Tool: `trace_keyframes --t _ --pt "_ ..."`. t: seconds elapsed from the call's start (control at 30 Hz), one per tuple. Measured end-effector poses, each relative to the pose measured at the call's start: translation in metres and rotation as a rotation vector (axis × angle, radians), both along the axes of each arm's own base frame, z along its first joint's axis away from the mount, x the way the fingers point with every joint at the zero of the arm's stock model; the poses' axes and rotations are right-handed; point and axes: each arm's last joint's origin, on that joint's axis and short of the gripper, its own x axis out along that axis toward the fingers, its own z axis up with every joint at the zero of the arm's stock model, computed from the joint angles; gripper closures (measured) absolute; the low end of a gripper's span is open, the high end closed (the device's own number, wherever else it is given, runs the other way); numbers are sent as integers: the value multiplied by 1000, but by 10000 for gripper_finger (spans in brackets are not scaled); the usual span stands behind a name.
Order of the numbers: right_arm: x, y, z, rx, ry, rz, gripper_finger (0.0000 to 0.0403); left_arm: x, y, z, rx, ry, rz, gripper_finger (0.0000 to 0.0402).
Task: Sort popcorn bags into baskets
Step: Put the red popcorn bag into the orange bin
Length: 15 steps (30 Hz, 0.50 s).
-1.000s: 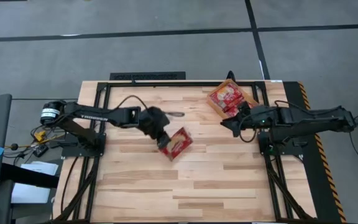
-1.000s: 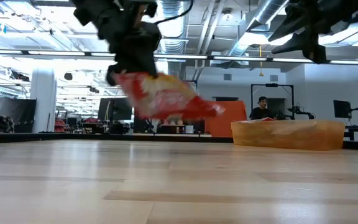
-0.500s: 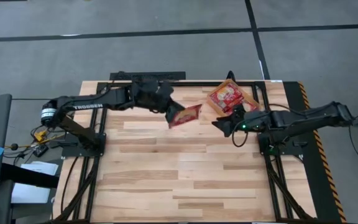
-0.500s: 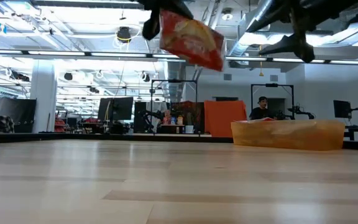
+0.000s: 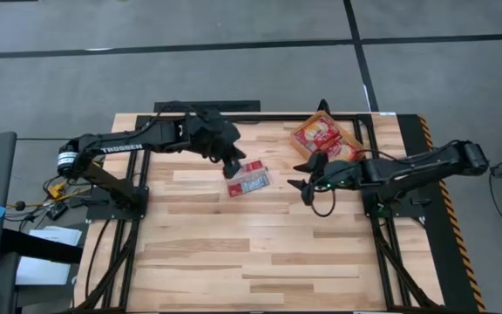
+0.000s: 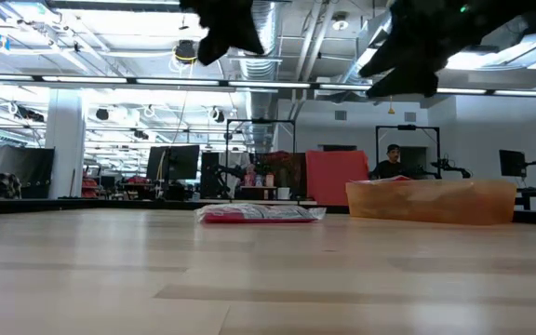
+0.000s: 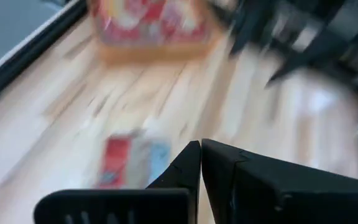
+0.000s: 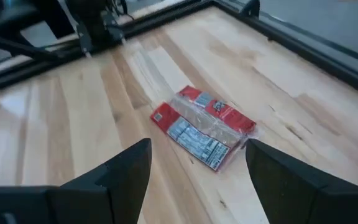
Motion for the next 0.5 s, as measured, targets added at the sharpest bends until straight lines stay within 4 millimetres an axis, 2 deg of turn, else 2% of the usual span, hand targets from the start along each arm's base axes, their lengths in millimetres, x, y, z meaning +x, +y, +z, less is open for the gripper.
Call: trace_keyframes --t 0.1,0.2,0.3,0.37,0.5 --pt "9 -1 -9 9 30 14 117 -4 -6 -13 91 142 -88 390" --pt "16 0 -16 22 50 36 117 -5 -13 -30 171 237 -151 355" --pt "21 1 -22 49 63 48 117 -3 -15 -48 249 294 -163 298" --pt "22 2 -24 55 74 54 117 2 -9 -63 249 326 -129 255" --pt "24 2 -26 59 76 58 117 7 12 -102 130 443 -65 175"
